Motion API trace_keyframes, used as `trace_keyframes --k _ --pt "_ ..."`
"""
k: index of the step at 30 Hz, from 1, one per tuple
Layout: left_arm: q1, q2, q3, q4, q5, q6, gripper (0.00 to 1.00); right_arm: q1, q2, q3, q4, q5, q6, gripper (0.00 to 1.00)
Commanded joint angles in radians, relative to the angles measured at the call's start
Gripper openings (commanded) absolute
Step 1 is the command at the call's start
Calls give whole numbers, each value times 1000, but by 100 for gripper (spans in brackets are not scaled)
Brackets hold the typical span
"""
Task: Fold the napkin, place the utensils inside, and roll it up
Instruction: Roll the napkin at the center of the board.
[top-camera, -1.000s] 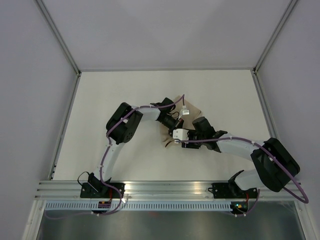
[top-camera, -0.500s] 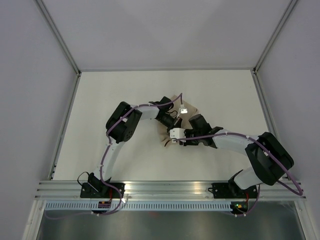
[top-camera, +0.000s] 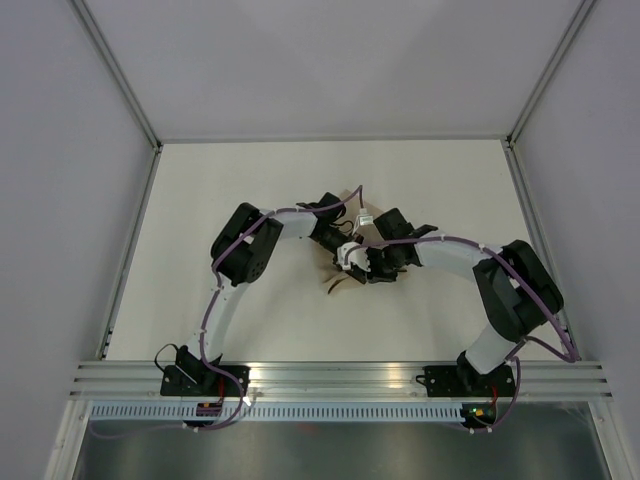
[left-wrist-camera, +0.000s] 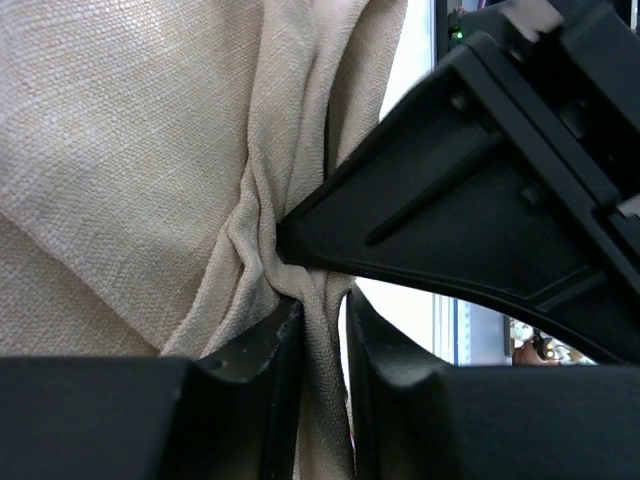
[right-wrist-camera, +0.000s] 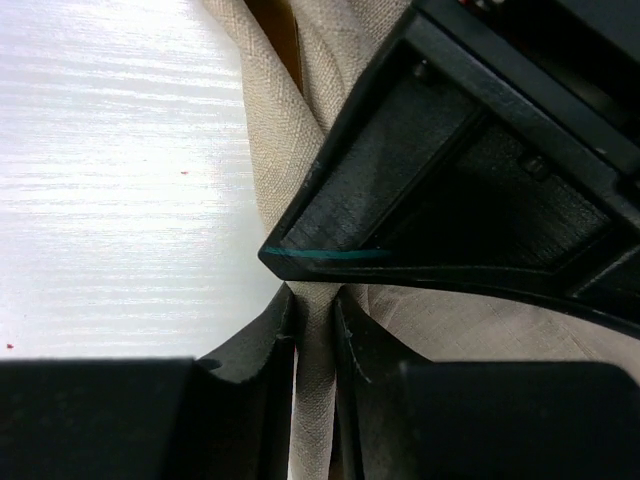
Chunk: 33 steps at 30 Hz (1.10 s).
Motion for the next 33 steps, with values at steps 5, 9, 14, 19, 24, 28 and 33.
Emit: trace_keyframes --k 5,9,14,19,24,28,33 --pt "7 -95 -68 124 -118 -56 36 -86 171 61 -345 -155 -88 11" --pt "14 -170 -104 194 -223 -117 37 -110 226 114 -412 -182 -120 11" --pt "47 -264 -185 352 -321 -207 39 -127 281 170 -513 -211 -169 9" --pt "77 -403 -271 476 -464 -278 38 -150 352 239 -607 -225 -198 8" --pt "81 -578 -444 680 -678 -303 36 -167 432 324 -707 -248 -226 8" --pt "53 -753 -652 857 -838 -277 36 -181 489 373 -757 -259 -236 8" --pt "-93 -914 -815 976 -1049 -114 39 -202 551 433 -802 -271 -238 8"
